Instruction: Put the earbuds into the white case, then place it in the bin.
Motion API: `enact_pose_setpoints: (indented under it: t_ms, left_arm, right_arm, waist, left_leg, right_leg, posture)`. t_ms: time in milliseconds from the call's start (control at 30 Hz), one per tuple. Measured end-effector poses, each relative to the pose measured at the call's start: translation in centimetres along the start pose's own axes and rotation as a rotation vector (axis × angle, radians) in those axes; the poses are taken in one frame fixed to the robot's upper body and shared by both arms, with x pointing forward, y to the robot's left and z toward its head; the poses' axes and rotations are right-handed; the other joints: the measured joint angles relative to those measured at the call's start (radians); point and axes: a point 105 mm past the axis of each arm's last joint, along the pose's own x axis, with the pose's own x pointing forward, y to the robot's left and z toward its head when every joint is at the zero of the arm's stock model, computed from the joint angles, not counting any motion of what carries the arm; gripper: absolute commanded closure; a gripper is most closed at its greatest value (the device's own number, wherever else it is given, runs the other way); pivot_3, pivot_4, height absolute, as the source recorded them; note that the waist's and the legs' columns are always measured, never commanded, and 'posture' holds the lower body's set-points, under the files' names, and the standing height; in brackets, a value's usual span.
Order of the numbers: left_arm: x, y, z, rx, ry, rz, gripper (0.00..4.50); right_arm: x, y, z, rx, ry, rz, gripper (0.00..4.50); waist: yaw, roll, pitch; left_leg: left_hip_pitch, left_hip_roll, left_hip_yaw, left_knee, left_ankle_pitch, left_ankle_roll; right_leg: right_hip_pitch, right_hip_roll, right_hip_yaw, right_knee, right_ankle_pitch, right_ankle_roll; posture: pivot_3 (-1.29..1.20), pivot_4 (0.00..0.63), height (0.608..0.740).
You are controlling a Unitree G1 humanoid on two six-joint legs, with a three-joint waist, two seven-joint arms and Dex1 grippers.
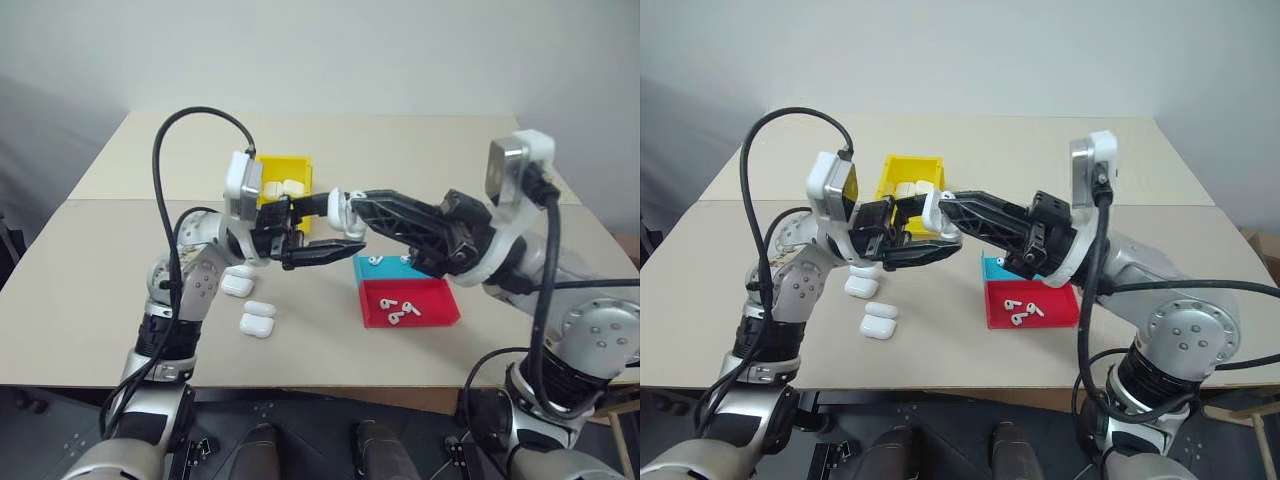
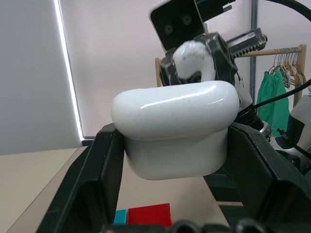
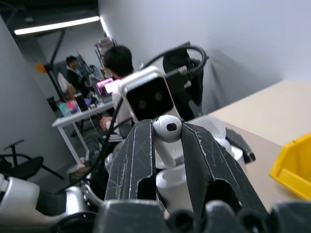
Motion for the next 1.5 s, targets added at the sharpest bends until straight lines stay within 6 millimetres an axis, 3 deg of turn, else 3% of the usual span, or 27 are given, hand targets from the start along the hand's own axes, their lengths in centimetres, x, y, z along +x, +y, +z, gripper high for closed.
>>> enact_pose_setpoints:
  t_ms: [267,533,833,967,1133,1200,1433,1500]
  left_arm:
    - [-0.3,0.2,-0.5,-0.015,0.018,0.006,1.65]
    - [-0.7,0.3,-1.0,-0.023,0.037,0.032,1.65]
    - [-0.6,0.2,-0.9,-0.017,0.032,0.024,1.65]
    - [-0.6,0.2,-1.0,-0.018,0.037,0.016,1.65]
    - [0.3,0.5,-3.3,-0.008,0.126,0.008,1.65]
    - [0.8,0.4,-4.2,-0.012,0.144,-0.003,1.65]
    - [2.3,-0.1,-4.8,-0.001,0.124,-0.039,1.65]
    - [2.4,-0.2,-4.8,-0.001,0.120,-0.042,1.65]
  right_arm:
    - [-0.2,-0.3,-0.7,-0.026,0.040,-0.035,3.89]
    - [-0.3,-0.2,-1.3,-0.054,0.089,-0.027,1.26]
    - [-1.5,-0.4,-1.0,-0.104,0.158,-0.019,1.26]
    - [-2.0,0.3,0.0,-0.154,0.185,0.040,2.14]
    - [-1.3,1.5,3.7,-0.404,0.244,0.144,3.92]
    - [-0.7,1.4,3.9,-0.471,0.295,0.174,4.47]
    - [3.1,-0.7,0.8,-0.653,0.588,0.242,4.47]
    - [3.4,-1.1,-0.4,-0.687,0.652,0.256,4.47]
  waist:
    - [-0.003,0.000,0.000]
    - [-0.003,0.000,0.000]
    - [0.003,0.000,0.000]
    - [0.002,-0.001,0.000]
    - [0.003,0.000,0.000]
    - [0.002,-0.001,0.000]
    - [-0.005,0.000,0.000]
    - [-0.002,0.000,0.000]
  left_leg:
    - [0.000,0.000,0.000,0.000,0.000,0.000]
    - [0.000,0.000,0.000,0.000,0.000,0.000]
    - [-0.001,0.000,0.000,0.000,0.000,0.000]
    - [-0.001,0.000,0.000,0.000,0.000,0.000]
    - [0.000,0.000,0.000,0.000,0.000,0.000]
    - [0.000,0.000,0.001,0.000,0.000,0.000]
    - [-0.002,0.000,0.001,0.000,0.000,0.000]
    - [-0.002,0.000,0.001,0.000,0.000,0.000]
  right_leg:
    - [0.000,0.000,0.000,0.000,0.000,0.001]
    - [0.000,0.000,0.000,-0.001,-0.001,0.001]
    - [0.000,0.000,0.000,-0.002,-0.001,0.001]
    - [0.000,0.000,0.000,-0.002,-0.001,0.001]
    - [0.000,0.000,0.000,-0.002,-0.005,-0.004]
    - [0.000,0.000,0.001,-0.002,-0.005,-0.004]
    - [-0.004,0.000,0.002,0.000,-0.005,-0.004]
    - [-0.004,0.000,0.002,-0.001,-0.005,-0.003]
  posture:
    - [0.00,0.150,0.740]
    - [0.00,0.150,0.740]
    - [0.00,0.150,0.740]
    - [0.00,0.150,0.740]
    - [0.00,0.150,0.740]
    - [0.00,0.150,0.740]
    - [0.00,0.150,0.740]
    - [0.00,0.150,0.740]
